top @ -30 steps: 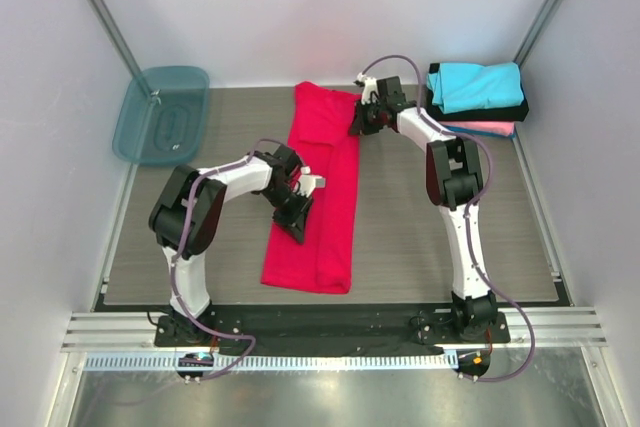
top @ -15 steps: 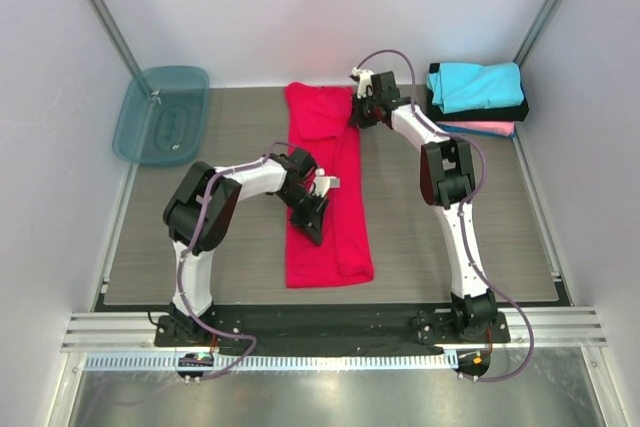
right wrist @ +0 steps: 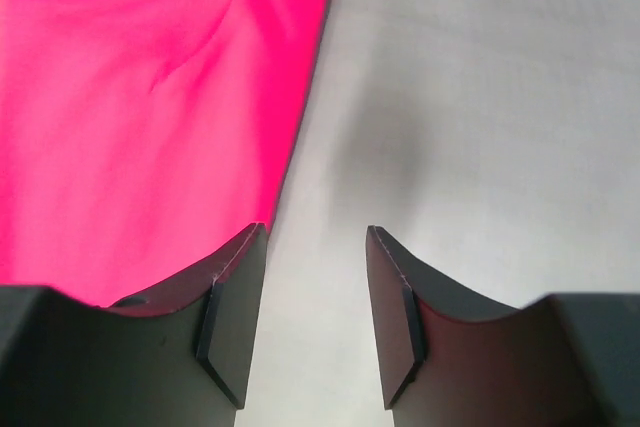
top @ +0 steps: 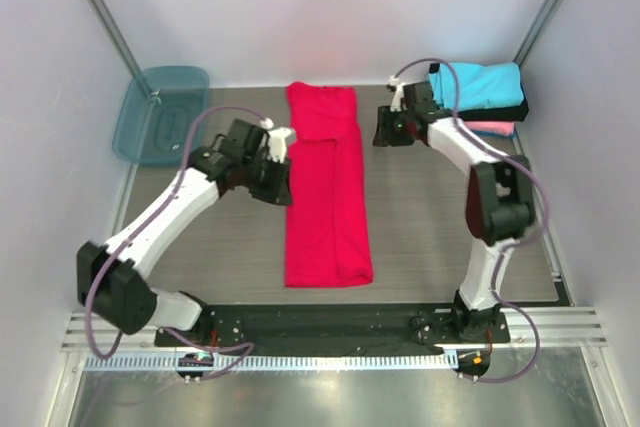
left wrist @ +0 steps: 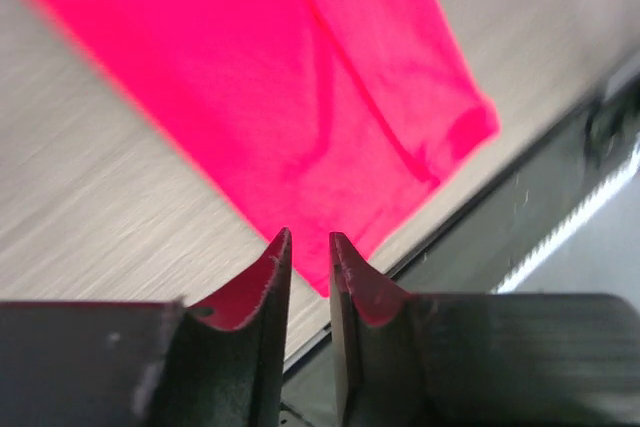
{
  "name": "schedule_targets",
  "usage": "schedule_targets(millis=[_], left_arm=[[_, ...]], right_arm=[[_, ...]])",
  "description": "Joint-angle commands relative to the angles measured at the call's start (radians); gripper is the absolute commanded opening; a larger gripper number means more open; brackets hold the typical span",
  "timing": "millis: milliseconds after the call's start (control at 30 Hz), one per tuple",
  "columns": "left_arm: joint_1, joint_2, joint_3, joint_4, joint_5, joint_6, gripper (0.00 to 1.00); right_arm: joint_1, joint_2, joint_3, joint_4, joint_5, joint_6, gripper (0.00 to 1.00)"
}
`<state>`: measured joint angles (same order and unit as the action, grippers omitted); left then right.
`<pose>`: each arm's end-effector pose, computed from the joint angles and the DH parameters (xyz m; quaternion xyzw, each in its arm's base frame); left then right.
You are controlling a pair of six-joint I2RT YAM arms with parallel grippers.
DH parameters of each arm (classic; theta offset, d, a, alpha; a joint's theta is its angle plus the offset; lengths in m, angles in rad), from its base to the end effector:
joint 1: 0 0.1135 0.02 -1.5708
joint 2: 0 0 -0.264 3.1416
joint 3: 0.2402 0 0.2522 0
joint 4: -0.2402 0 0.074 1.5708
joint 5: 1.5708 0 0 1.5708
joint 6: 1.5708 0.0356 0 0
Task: Fold and stack the t-shirts
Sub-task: Fold the tshirt
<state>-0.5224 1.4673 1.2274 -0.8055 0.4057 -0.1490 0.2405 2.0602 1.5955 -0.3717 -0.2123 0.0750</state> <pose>0.2516 -0.1611 0.2838 0.2270 0.9197 -0.2675 0.1761 0.4478 0.1175 0.2096 -0.1146 0.9218 0.1537 0.3370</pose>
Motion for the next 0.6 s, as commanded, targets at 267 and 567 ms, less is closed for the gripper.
schedule_targets(millis=[267, 567], left_arm=[[0.2, -0.157, -0.302, 0.011, -0.027, -0.553, 0.62], [0.202, -0.211, -0.561, 0.173, 0.028, -0.655, 0.56]], right_arm=[[-0.001, -0.633, -0.822, -0.007, -0.349, 0.494, 0.47], [0.062, -0.681, -1.043, 0.004, -0.357, 0.572, 0.47]])
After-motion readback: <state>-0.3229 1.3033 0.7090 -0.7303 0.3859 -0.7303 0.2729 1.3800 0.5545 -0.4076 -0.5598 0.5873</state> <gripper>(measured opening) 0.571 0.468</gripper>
